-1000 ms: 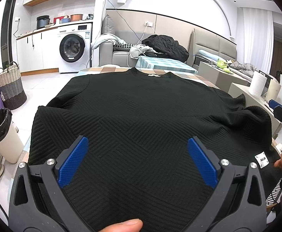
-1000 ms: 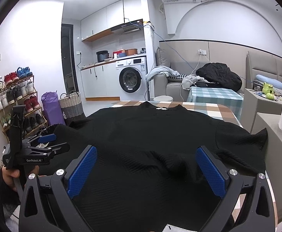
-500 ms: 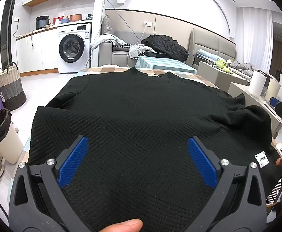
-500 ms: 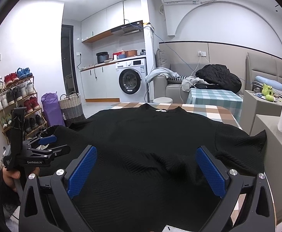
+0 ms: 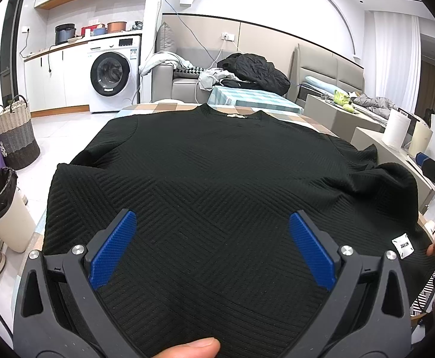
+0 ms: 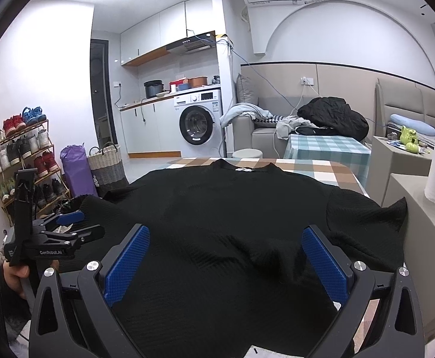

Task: Fold small clothes

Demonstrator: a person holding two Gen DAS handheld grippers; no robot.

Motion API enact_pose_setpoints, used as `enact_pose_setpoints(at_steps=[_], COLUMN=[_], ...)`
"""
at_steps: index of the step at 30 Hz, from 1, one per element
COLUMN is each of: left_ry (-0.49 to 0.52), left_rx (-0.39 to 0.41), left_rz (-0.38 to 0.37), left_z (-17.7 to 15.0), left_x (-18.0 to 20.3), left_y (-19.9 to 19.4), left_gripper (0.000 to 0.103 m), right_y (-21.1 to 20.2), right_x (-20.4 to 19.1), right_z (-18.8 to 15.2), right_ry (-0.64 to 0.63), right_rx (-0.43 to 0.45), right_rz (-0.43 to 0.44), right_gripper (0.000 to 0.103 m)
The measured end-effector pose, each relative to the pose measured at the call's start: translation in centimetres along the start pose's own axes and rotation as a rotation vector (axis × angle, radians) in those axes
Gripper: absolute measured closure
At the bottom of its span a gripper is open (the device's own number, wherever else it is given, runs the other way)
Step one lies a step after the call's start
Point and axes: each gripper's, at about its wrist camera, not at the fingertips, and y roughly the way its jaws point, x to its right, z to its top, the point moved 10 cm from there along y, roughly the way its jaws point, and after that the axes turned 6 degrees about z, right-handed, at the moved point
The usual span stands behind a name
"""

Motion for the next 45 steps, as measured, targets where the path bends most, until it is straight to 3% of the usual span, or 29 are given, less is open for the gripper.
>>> enact_pose_setpoints(at_steps=[23, 30, 38, 45], left_ry=[0.006, 0.018, -0.025, -0.055], left_rx=[-0.002, -0.016, 0.001, -0.006], left_rz=[0.002, -0.029, 0.028, 0.094], left_z=[-0.3, 0.1, 2.4, 3.8], left_x=[0.5, 0.5, -2.5, -6.5], left_y=[0.1, -0.2, -1.2, -1.0], left_gripper=[0.001, 0.001, 0.001, 0.001], right_y=[-0.4, 0.1, 0.5, -0.6], right_x=[0.6, 1.1, 2.9, 8.2], right_z=[-0.1, -0.4, -0.4, -0.5], right_ry=[0.03, 0.043, 0.085, 0.217], right_rx=[-0.009, -0.042, -0.119, -0.147], right_rz=[-0.029, -0.044, -0.116, -0.243], right_gripper=[0.0, 0.0, 0.0, 0.0])
